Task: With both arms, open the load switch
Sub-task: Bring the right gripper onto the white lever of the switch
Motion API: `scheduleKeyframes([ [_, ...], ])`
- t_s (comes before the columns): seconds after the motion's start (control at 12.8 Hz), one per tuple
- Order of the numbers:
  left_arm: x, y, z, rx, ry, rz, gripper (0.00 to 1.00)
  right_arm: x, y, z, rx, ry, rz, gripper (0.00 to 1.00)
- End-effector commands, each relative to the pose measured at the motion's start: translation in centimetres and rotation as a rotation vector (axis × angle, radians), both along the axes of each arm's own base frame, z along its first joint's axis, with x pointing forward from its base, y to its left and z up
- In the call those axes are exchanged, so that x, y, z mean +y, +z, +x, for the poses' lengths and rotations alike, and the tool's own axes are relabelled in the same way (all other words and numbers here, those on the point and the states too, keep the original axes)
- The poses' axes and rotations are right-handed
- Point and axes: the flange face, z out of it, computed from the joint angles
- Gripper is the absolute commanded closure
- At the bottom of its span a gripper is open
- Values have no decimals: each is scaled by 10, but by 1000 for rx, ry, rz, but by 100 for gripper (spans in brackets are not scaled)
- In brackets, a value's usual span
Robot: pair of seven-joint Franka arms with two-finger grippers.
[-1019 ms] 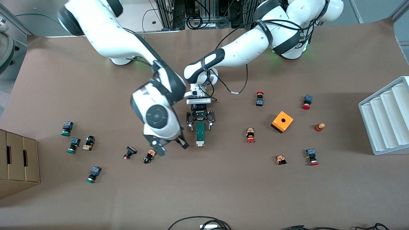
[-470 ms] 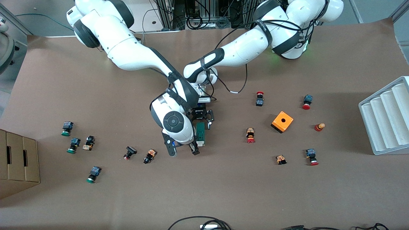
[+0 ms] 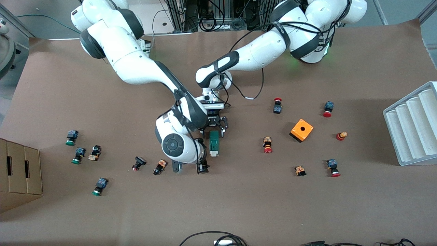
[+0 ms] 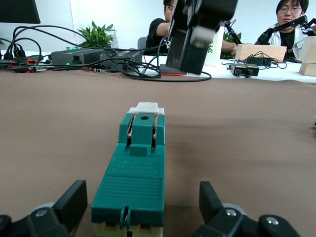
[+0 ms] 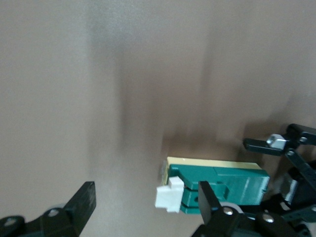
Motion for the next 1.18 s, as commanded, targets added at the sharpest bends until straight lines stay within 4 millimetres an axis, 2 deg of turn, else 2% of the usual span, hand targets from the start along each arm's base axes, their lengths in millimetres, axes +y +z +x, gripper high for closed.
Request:
scheduleKeyframes([
  [0.0, -6, -4, -8, 13, 17, -16, 0, 12, 1, 3, 36, -50, 38, 11],
  [0.24, -7, -3, -9, 15, 19, -17, 1, 11, 0, 3, 55, -88, 53, 18],
  [0.31, -7, -2, -11, 21, 31, -19, 1, 13, 0, 2, 59, -93, 56, 25],
  [0.63, -7, -1, -12, 17, 36, -17, 2, 19, -3, -3, 75, -117, 49, 26],
  [0.78, -7, -1, -12, 17, 36, -17, 7, 19, -8, -3, 75, -128, 50, 29],
  [0.86, -7, -2, -13, 18, 35, -14, 11, 21, -17, -4, 82, -135, 45, 29],
  [1.02, -7, -3, -13, 19, 35, -13, 19, 25, -19, -6, 73, -148, 49, 30],
  [1.1, -7, -3, -13, 19, 35, -13, 20, 33, -22, -10, 67, -141, 45, 31],
])
